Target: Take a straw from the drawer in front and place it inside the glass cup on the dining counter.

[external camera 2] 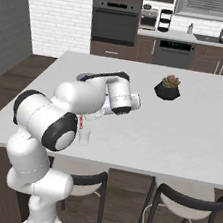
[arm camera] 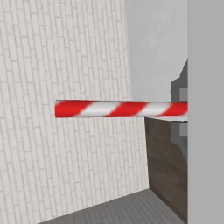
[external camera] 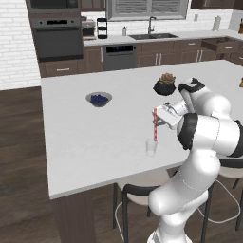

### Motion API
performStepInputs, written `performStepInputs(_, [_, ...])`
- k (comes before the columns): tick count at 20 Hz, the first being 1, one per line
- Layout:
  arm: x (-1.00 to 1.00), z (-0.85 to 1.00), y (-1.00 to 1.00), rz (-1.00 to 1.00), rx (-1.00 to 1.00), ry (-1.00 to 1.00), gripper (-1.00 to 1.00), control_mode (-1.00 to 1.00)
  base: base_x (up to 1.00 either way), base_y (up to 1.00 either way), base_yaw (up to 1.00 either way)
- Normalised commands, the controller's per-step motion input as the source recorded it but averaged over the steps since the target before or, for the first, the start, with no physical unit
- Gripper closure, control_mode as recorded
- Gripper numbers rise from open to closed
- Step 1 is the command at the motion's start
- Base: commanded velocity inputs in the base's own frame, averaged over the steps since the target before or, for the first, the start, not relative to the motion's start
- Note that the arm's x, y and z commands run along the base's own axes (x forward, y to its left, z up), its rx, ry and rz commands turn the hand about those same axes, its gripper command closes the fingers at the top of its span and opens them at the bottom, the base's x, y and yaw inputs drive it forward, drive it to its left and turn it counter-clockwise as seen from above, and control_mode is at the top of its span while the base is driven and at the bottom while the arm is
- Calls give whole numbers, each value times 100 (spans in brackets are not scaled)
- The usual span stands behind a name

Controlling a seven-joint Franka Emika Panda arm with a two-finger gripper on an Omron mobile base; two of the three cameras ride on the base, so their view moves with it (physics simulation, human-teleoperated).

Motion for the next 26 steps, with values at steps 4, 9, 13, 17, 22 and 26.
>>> performStepInputs(4, [23,-19,0,-1,2,0,100,-100,0,0,0])
performStepInputs(9, [26,-18,0,-1,0,0,100,-100,0,0,0])
performStepInputs(13, [16,-20,0,-1,1,0,100,-100,0,0,0])
performStepInputs(17, [31,-27,0,-1,1,0,100,-100,0,0,0])
performStepInputs(22, [36,-23,0,-1,2,0,100,-100,0,0,0])
performStepInputs(26, [28,-18,0,-2,0,0,100,-100,0,0,0])
